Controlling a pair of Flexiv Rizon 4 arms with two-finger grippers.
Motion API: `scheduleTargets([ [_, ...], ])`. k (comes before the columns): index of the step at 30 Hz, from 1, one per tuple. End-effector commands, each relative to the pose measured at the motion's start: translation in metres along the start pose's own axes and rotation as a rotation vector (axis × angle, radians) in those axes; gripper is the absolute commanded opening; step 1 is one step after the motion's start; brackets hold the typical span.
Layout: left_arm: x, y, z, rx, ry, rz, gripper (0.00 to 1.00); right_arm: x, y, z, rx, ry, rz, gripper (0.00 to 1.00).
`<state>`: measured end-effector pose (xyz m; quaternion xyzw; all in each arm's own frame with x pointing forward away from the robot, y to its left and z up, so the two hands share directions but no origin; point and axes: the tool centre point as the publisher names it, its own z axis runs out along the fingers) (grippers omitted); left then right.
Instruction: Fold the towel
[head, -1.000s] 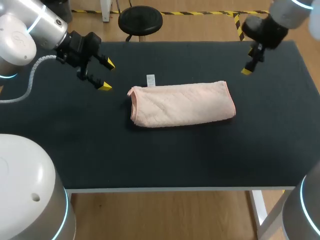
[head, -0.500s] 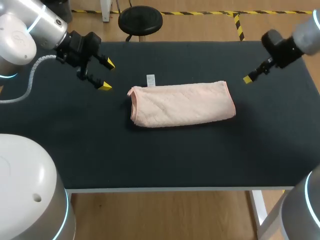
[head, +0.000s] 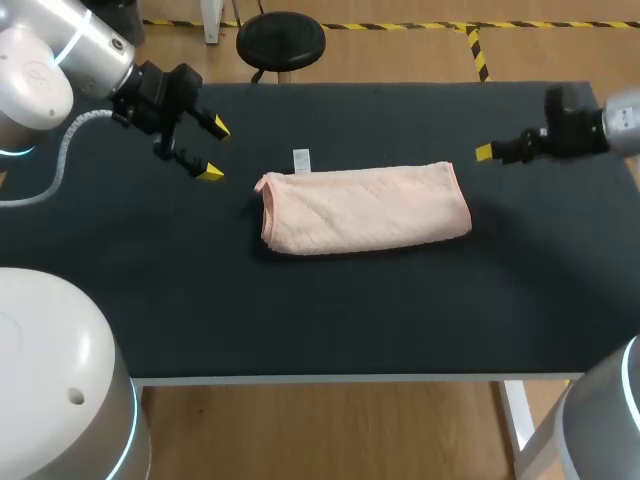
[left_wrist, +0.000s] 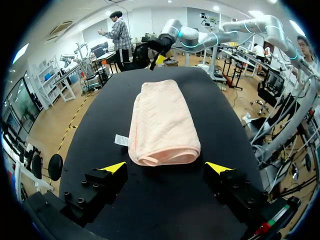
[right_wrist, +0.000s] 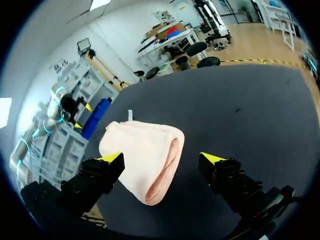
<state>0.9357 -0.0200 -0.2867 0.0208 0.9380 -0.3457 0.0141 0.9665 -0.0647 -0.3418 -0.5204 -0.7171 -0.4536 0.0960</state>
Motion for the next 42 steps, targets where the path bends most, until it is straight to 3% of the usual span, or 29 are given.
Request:
scheduleTargets([
  [1, 0.000, 0.001, 0.001, 0.002, -0.002, 0.002, 1.00, -0.003, -0.009, 0.006, 0.082, 0.037, 0.248, 1.00],
  [6, 0.000, 0.001, 0.001, 0.002, -0.002, 0.002, 1.00, -0.008, -0.018, 0.012, 0.211, -0.024, 0.228, 1.00],
  [13, 0.000, 0.001, 0.001, 0.002, -0.002, 0.002, 1.00, -0.006, -0.025, 0.035, 0.369, 0.047, 0.165, 1.00],
  [22, 0.000, 0.001, 0.001, 0.002, -0.002, 0.002, 1.00, -0.004, -0.034, 0.048, 0.466, 0.040, 0.139, 1.00],
  [29, 0.000, 0.001, 0.001, 0.002, -0.002, 0.002, 1.00, 0.002, -0.046, 0.054, 0.479, 0.013, 0.159, 1.00],
  [42, 0.000, 0.001, 0.001, 0.002, -0.002, 0.002, 1.00, 0.003, -0.061, 0.065, 0.413, -0.019, 0.182, 1.00],
])
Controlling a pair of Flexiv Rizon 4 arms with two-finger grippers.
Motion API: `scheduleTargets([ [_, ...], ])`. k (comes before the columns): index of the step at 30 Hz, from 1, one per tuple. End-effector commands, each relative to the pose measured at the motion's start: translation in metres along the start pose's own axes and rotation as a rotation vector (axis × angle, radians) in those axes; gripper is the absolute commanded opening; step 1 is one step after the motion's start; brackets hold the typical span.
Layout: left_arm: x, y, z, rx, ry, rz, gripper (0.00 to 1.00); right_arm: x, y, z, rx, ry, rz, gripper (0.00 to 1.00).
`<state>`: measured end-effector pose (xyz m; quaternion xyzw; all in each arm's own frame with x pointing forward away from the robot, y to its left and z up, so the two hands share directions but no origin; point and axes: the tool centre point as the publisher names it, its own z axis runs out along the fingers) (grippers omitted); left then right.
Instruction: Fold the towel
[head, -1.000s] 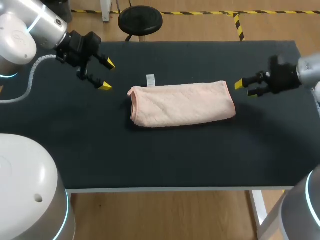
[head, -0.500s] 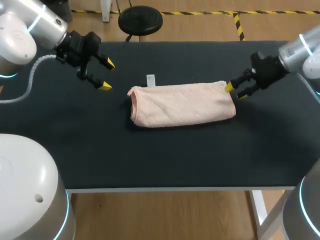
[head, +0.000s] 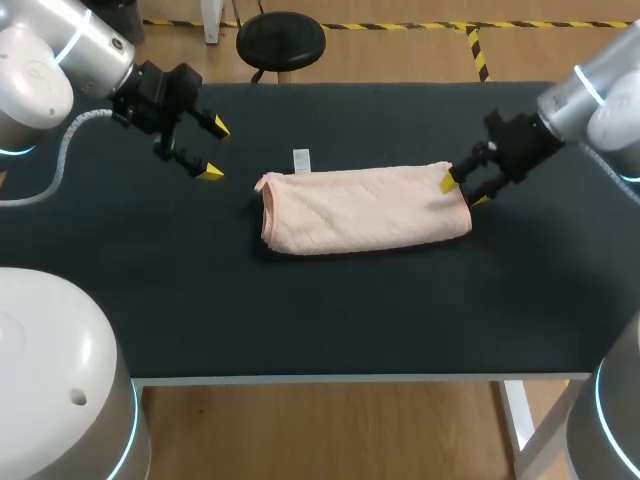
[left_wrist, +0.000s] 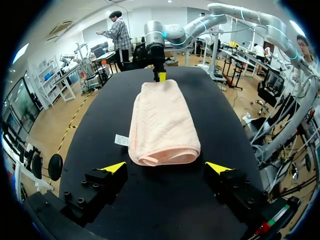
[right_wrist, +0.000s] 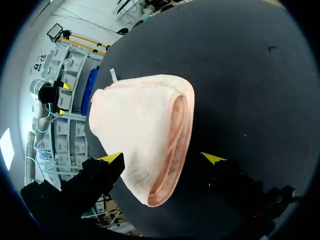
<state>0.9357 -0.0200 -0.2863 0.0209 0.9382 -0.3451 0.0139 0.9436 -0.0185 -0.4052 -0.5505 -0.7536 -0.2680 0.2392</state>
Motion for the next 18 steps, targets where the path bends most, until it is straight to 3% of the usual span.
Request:
scheduleTargets([
  [1, 0.000, 0.001, 0.001, 0.004, -0.002, 0.002, 1.00, -0.002, -0.007, 0.007, -0.041, 0.023, 0.012, 1.00],
  [11, 0.000, 0.001, 0.001, 0.004, -0.002, 0.002, 1.00, -0.010, -0.003, 0.020, -0.070, 0.050, 0.020, 1.00],
  [18, 0.000, 0.001, 0.001, 0.004, -0.002, 0.002, 1.00, -0.004, -0.001, 0.025, -0.076, 0.070, 0.009, 1.00],
])
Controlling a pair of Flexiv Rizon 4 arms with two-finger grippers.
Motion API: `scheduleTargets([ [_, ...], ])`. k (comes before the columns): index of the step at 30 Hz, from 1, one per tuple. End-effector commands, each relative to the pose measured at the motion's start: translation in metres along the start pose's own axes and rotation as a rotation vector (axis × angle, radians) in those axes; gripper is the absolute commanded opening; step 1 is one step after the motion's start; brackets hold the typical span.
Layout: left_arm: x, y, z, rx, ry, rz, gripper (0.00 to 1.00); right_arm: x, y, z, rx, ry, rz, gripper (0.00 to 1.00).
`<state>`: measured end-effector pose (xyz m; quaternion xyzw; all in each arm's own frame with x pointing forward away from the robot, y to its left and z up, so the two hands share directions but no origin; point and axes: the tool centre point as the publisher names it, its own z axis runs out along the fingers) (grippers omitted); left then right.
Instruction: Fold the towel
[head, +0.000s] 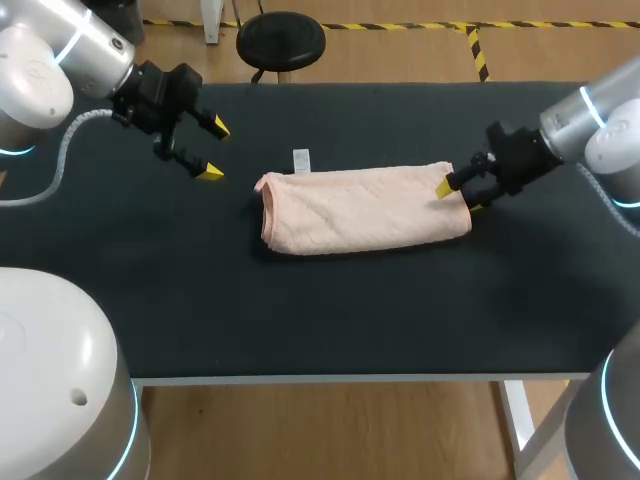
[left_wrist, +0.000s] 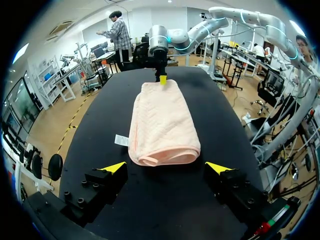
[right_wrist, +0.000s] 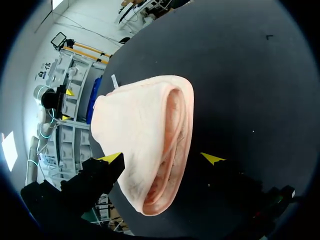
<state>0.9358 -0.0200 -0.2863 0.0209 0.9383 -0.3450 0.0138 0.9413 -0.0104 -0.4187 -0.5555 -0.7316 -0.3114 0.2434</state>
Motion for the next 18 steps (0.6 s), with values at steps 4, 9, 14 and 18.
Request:
scheduleTargets([
  [4, 0.000, 0.001, 0.001, 0.004, -0.002, 0.002, 1.00, 0.002, 0.001, 0.015, -0.002, 0.028, -0.011, 1.00],
  [9, 0.000, 0.001, 0.001, 0.004, -0.002, 0.002, 1.00, 0.006, 0.002, 0.021, -0.009, 0.057, -0.014, 1.00],
  [14, 0.000, 0.001, 0.001, 0.004, -0.002, 0.002, 1.00, 0.011, 0.003, 0.029, -0.009, 0.074, -0.022, 1.00],
  [18, 0.000, 0.001, 0.001, 0.004, -0.002, 0.002, 1.00, 0.017, 0.003, 0.037, -0.001, 0.087, -0.029, 1.00],
])
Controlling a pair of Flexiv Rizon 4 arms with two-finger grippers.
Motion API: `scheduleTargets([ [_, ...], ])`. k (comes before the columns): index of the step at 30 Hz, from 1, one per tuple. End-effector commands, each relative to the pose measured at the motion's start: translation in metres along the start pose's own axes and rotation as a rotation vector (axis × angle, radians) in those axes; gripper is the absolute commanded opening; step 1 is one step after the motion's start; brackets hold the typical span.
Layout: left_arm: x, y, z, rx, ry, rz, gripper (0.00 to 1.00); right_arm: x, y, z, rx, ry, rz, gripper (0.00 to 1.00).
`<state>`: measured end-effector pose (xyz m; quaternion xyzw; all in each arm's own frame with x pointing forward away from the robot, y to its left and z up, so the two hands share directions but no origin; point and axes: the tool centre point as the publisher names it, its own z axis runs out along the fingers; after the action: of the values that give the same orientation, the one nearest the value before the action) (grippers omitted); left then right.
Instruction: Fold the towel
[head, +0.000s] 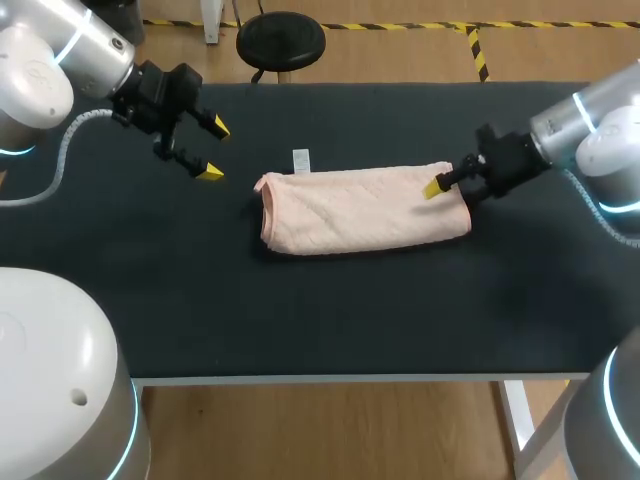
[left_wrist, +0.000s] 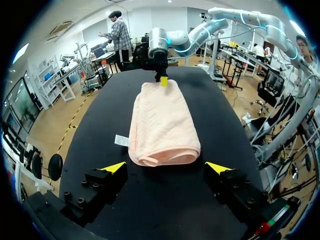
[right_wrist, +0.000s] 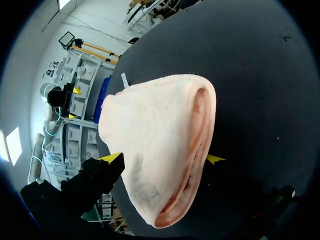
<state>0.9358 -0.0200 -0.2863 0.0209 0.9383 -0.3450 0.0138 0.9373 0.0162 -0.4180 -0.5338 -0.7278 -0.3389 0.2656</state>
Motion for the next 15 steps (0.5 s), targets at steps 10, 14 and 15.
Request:
scheduleTargets([
  [10, 0.000, 0.001, 0.001, 0.004, -0.002, 0.002, 1.00, 0.005, 0.000, 0.020, 0.017, -0.007, -0.021, 0.07],
  [14, 0.000, 0.001, 0.001, 0.004, -0.002, 0.002, 1.00, 0.010, -0.001, 0.011, 0.019, -0.068, -0.014, 0.00],
  [15, 0.000, 0.001, 0.001, 0.004, -0.002, 0.002, 1.00, 0.012, -0.002, 0.009, 0.022, -0.077, -0.010, 0.00],
])
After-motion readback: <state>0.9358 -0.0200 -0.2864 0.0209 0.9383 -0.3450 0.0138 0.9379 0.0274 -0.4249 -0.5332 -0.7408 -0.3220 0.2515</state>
